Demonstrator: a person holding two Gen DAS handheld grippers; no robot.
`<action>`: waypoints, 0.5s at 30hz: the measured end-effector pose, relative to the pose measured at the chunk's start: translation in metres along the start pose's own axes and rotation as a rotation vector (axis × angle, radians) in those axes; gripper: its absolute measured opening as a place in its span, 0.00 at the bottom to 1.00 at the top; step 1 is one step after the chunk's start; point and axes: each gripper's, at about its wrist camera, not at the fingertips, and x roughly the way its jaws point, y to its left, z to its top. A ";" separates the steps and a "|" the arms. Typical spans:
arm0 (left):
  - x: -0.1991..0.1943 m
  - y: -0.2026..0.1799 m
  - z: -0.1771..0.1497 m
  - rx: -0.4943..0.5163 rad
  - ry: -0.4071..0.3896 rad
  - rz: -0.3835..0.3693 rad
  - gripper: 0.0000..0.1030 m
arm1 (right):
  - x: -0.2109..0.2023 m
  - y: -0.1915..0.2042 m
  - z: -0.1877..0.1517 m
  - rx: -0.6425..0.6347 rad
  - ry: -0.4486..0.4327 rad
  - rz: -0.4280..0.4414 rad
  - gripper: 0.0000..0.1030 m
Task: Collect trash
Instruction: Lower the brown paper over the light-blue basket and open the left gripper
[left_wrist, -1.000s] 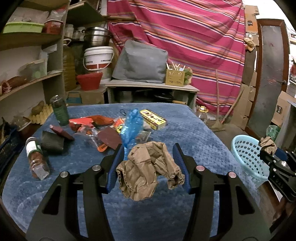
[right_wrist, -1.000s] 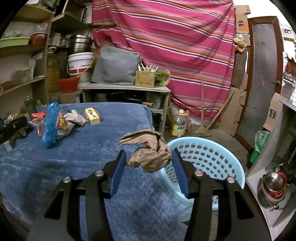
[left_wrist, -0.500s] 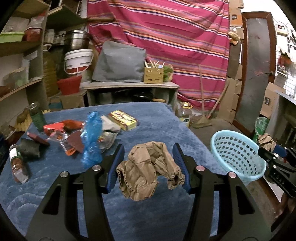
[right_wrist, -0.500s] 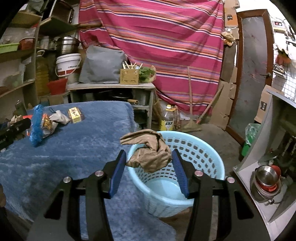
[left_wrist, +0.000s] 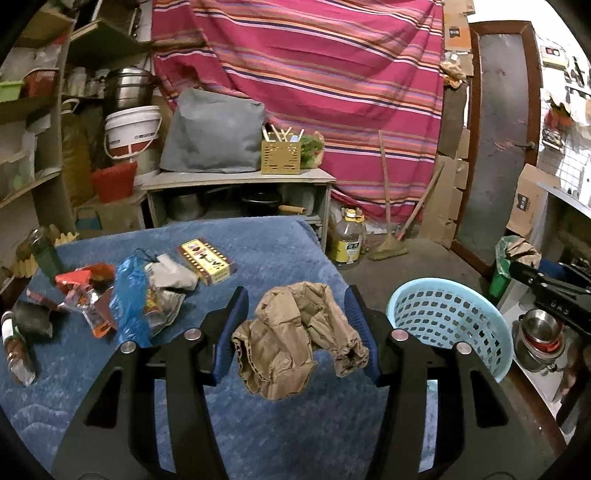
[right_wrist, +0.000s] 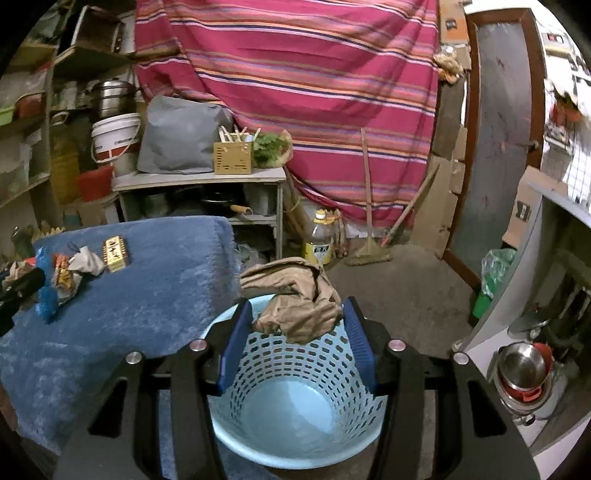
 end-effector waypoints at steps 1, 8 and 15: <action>0.002 -0.003 0.001 0.008 0.001 -0.004 0.51 | 0.003 -0.006 -0.004 0.005 0.001 0.007 0.50; 0.036 -0.034 0.000 0.014 0.034 -0.076 0.51 | 0.024 -0.028 -0.023 0.024 0.042 0.013 0.50; 0.069 -0.076 -0.002 0.043 0.063 -0.144 0.51 | 0.038 -0.045 -0.039 0.037 0.074 0.012 0.50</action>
